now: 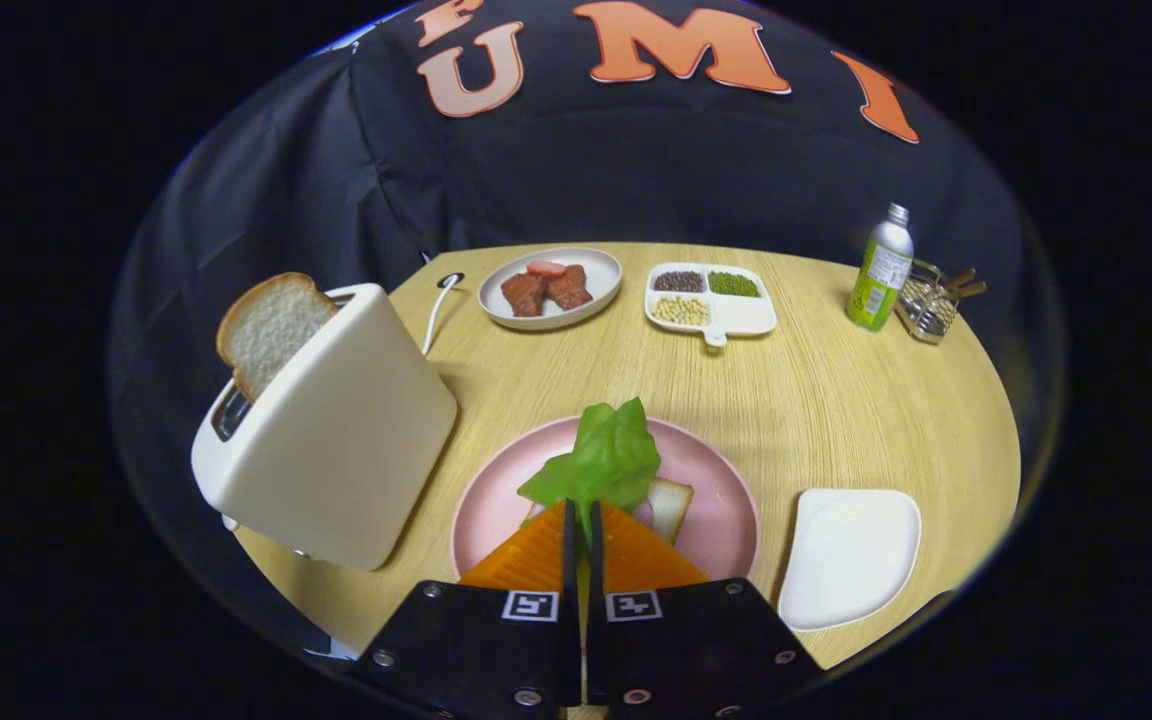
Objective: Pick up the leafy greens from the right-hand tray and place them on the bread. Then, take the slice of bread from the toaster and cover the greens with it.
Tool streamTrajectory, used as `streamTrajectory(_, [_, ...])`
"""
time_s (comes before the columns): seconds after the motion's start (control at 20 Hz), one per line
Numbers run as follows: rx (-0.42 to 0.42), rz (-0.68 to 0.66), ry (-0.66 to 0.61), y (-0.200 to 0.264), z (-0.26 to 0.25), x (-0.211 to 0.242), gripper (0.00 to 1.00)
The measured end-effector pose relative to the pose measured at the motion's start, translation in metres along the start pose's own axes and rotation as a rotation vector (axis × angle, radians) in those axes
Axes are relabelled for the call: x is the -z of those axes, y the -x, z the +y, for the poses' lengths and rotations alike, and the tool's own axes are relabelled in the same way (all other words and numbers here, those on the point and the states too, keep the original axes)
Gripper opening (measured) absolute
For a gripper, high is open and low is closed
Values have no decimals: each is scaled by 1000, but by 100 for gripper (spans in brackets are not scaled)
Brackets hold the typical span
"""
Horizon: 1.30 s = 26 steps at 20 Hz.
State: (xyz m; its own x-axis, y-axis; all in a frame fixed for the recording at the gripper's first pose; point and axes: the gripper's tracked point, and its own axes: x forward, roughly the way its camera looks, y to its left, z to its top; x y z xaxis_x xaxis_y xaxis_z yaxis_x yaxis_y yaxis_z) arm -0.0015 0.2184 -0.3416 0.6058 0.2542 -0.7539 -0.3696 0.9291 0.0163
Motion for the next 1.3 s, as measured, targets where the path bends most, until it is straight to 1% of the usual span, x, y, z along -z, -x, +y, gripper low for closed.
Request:
streamTrajectory(0.1, [29, 13, -4, -8, -9, 6, 3])
streamTrajectory(0.2, [44, 23, 9, -10, -13, 10, 11])
streamTrajectory(0.3, [73, 19, 12, -9, -16, 11, 23])
streamTrajectory(0.5, [122, -24, -14, 12, -17, 0, 49])
streamTrajectory(0.55, [134, -42, -7, 19, -18, -5, 63])
streamTrajectory(0.6, [154, -65, -2, 24, -18, -13, 70])
streamTrajectory(0.65, [169, -84, -1, 30, -18, -20, 82])
streamTrajectory(0.7, [180, -101, -9, 37, -16, -28, 87])
streamTrajectory(0.75, [188, -126, -25, 44, -13, -39, 95])
streamTrajectory(0.8, [189, -154, -45, 52, -9, -50, 98])
streamTrajectory(0.95, [155, -249, -101, 73, 20, -88, 98])
streamTrajectory(1.1, [148, -317, -62, 91, 53, -117, 98])
streamTrajectory(1.3, [108, -376, -7, 103, 104, -146, 98])
